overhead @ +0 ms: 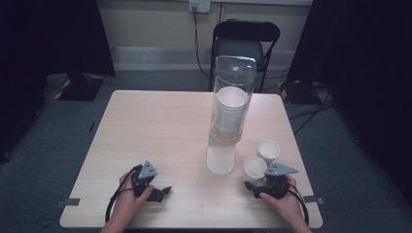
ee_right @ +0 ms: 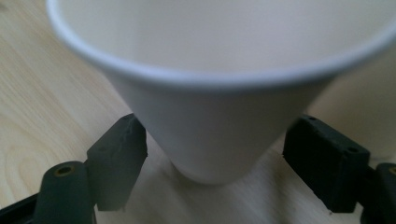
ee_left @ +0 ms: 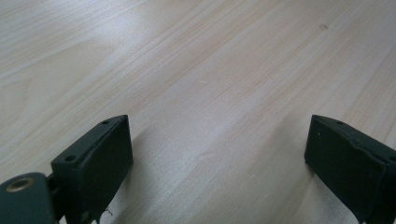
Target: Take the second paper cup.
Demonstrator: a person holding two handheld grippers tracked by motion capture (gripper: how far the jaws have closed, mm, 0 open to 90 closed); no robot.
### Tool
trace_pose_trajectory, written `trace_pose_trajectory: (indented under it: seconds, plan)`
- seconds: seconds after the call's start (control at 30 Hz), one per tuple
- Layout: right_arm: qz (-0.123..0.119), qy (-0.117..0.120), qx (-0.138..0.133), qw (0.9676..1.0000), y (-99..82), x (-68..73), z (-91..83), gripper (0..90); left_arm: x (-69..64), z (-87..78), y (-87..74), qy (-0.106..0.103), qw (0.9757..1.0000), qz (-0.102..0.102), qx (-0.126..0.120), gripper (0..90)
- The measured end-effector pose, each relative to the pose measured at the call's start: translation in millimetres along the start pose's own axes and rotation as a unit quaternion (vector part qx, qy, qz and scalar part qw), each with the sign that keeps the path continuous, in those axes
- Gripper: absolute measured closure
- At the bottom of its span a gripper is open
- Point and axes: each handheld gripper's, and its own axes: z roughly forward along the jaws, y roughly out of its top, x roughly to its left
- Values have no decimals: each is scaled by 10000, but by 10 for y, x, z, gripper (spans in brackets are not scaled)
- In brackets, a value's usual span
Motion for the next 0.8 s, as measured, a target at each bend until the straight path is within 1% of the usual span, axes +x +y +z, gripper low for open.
trace_pose_trajectory:
  seconds: [0.07, 0.1, 0.17, 0.2, 0.3, 0.37, 0.47, 0.53, 0.63, 0.67, 0.73, 0.8]
  plan:
    - [26, 7, -7, 10000, -33, -17, -48, 198, 0, 0, 0, 2, 10000, 3, 1, 73]
    - [-1, 7, -22, 10000, -44, -27, -64, 197, 0, 0, 0, 0, 10000, 0, 0, 73]
    - [-48, -67, -46, 10000, -69, -36, -120, 169, 0, 0, 0, 2, 10000, 1, 0, 73]
    - [-25, -99, -44, 9999, -82, -37, -146, 161, 0, 0, 0, 1, 10000, 2, 0, 73]
    - [36, -19, -26, 10000, -141, -53, -219, 159, 0, 0, 0, 3, 10000, 3, 2, 72]
    - [46, -6, 22, 10000, -180, -66, -258, 140, 0, 0, 0, 1, 10000, 2, 1, 72]
    - [4, -18, 35, 10000, -235, -89, -331, 139, 0, 0, 0, 2, 10000, -1, 0, 73]
    - [106, -57, 54, 9999, -270, -107, -379, 140, 0, 0, 0, 2, 10000, 0, -1, 72]
    - [108, -90, 94, 9999, -300, -131, -415, 140, 0, 0, 0, 2, 10000, 1, 0, 73]
    - [113, -73, 70, 9999, -338, -167, -466, 139, 0, 0, 0, 3, 10000, 4, 1, 73]
    - [152, -77, 97, 9998, -371, -204, -514, 139, 0, 0, 0, 1, 10000, 0, -1, 72]
    - [161, -163, 147, 9996, -407, -243, -565, 141, 0, 0, 0, 0, 10000, 3, 2, 72]
